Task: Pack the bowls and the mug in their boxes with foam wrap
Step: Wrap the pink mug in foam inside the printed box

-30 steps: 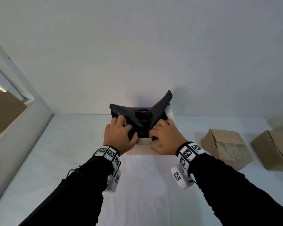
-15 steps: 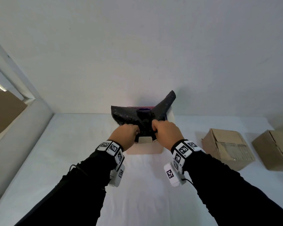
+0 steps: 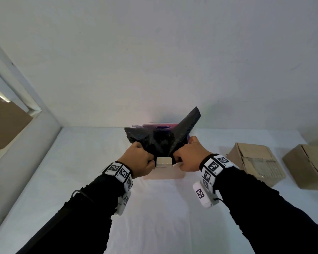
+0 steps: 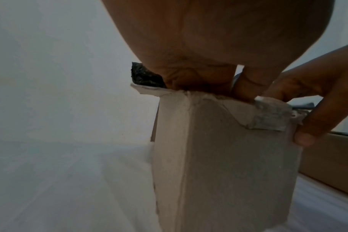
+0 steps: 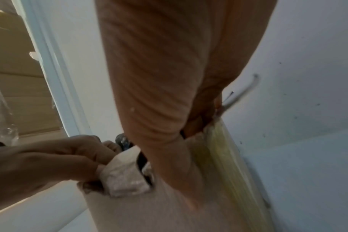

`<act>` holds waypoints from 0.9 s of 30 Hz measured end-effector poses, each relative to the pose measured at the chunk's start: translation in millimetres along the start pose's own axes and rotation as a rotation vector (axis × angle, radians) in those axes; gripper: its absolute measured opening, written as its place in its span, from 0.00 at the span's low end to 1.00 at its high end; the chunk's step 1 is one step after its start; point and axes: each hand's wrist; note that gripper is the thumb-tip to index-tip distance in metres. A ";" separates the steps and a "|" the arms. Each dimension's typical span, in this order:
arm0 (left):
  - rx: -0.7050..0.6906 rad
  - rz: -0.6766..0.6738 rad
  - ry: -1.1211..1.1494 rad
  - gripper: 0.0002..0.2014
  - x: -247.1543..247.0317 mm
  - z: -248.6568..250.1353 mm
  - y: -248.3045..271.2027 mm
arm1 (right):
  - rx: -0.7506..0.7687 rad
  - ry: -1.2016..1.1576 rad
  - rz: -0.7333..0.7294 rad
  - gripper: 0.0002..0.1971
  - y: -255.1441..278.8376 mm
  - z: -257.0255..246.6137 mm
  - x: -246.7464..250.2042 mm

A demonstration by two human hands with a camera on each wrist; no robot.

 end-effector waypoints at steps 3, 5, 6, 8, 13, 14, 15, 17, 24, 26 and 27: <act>-0.002 -0.096 0.032 0.24 5.9 6.9 4.8 | 0.016 -0.041 -0.055 0.06 4.6 -1.9 0.5; 0.026 -0.044 0.098 0.22 13.8 3.8 5.2 | 0.038 -0.215 -0.058 0.12 8.9 2.4 7.6; 0.045 0.046 0.135 0.20 18.3 0.8 4.4 | 0.057 -0.345 -0.012 0.14 11.7 6.0 13.2; 0.116 0.321 0.150 0.16 27.5 -6.7 1.0 | 0.080 -0.575 0.218 0.15 15.5 14.1 26.7; 0.763 0.265 0.165 0.32 47.3 -19.9 -13.4 | -0.310 -0.567 0.775 0.19 -5.2 40.7 47.1; 0.857 0.088 0.197 0.38 51.5 -20.2 -16.2 | -0.406 -0.576 0.680 0.24 -11.7 42.9 48.6; 0.899 -0.037 0.212 0.42 53.3 -21.1 -19.4 | -0.487 -0.591 0.562 0.29 -17.4 43.3 49.2; 0.895 -0.148 0.184 0.45 52.7 -24.6 -23.5 | -0.586 -0.616 0.411 0.36 -26.6 42.5 46.9; 0.769 -0.076 0.115 0.21 49.0 -28.2 -22.8 | -0.601 -0.467 0.394 0.16 -32.6 38.9 40.5; 0.718 0.003 0.282 0.16 49.0 -23.4 -25.1 | -0.533 -0.429 0.595 0.09 -31.5 34.5 38.2; 0.691 0.061 0.350 0.14 48.2 -20.3 -26.4 | -0.478 -0.411 0.695 0.07 -31.1 31.5 36.7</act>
Point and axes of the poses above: each hand's wrist, its own y-axis away from the middle knuckle, its own x-axis out of the back of the hand, z = x × y, and after that the axes turned 15 degrees about -z, right-handed
